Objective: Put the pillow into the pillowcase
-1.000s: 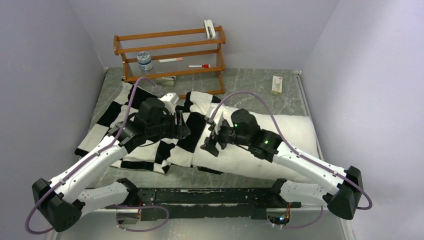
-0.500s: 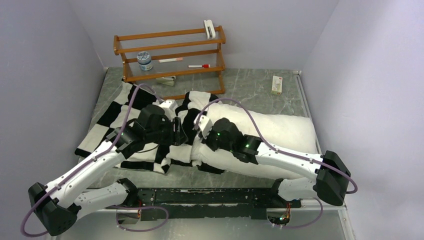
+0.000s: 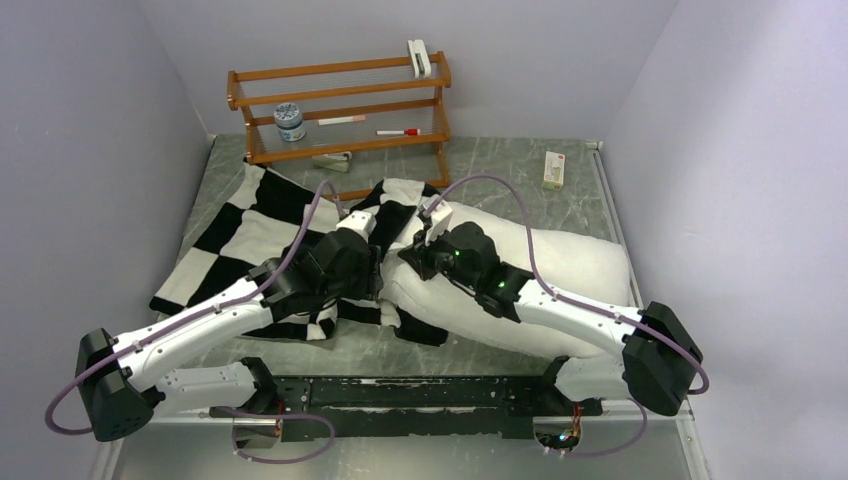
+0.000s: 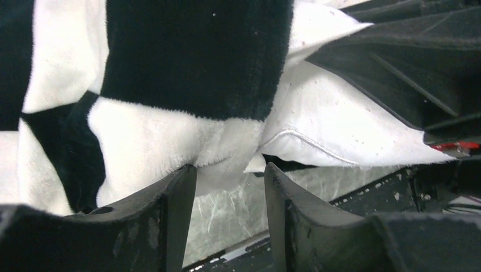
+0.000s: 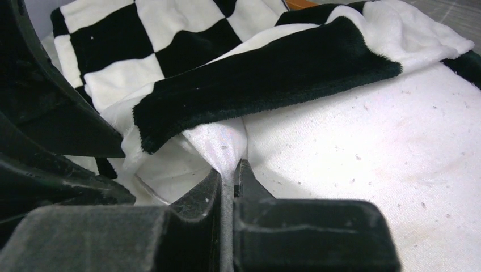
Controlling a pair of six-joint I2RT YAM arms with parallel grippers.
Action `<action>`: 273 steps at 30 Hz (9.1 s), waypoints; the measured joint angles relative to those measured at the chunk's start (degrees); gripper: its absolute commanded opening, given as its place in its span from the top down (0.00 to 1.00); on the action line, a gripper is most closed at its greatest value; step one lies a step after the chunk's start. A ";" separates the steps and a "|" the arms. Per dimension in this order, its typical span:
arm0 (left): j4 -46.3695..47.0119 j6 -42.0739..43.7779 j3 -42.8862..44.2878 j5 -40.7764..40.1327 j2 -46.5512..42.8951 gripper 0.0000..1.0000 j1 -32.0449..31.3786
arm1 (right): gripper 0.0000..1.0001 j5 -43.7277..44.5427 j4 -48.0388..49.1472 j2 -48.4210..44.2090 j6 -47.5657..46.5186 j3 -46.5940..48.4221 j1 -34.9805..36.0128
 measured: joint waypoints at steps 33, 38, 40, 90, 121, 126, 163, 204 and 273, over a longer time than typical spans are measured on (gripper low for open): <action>16.04 -6.43 -6.80 0.17 -1.92 0.73 -10.38 | 0.50 6.14 14.25 -1.22 14.78 -8.22 -0.68; 13.49 -6.14 -3.50 -1.25 -1.88 0.52 -10.60 | 0.25 4.85 0.85 -6.88 12.31 -0.57 -5.68; 12.68 -5.79 -2.03 -1.99 -1.90 0.50 -10.67 | 0.23 3.69 -2.80 -8.61 11.21 2.40 -8.61; 5.27 14.64 21.68 0.50 20.39 0.90 9.16 | 1.00 -13.77 -7.13 -5.11 6.64 1.88 -11.41; 31.28 4.22 15.82 23.21 23.28 0.78 6.19 | 1.00 2.08 16.09 -4.87 23.76 -12.02 -11.19; 28.50 4.42 18.47 24.33 24.15 0.52 6.78 | 1.00 3.02 19.65 -2.32 25.92 -12.31 -15.28; 4.09 2.89 5.14 11.76 3.17 0.42 9.42 | 0.01 -20.20 -29.20 -9.35 -20.52 8.96 -5.64; 2.89 7.48 4.87 10.19 7.28 0.83 11.30 | 1.00 -17.90 2.23 8.96 7.87 6.73 -10.19; 7.54 11.26 26.08 7.45 25.51 0.33 14.80 | 0.26 -25.94 -11.43 17.66 4.79 16.81 -28.30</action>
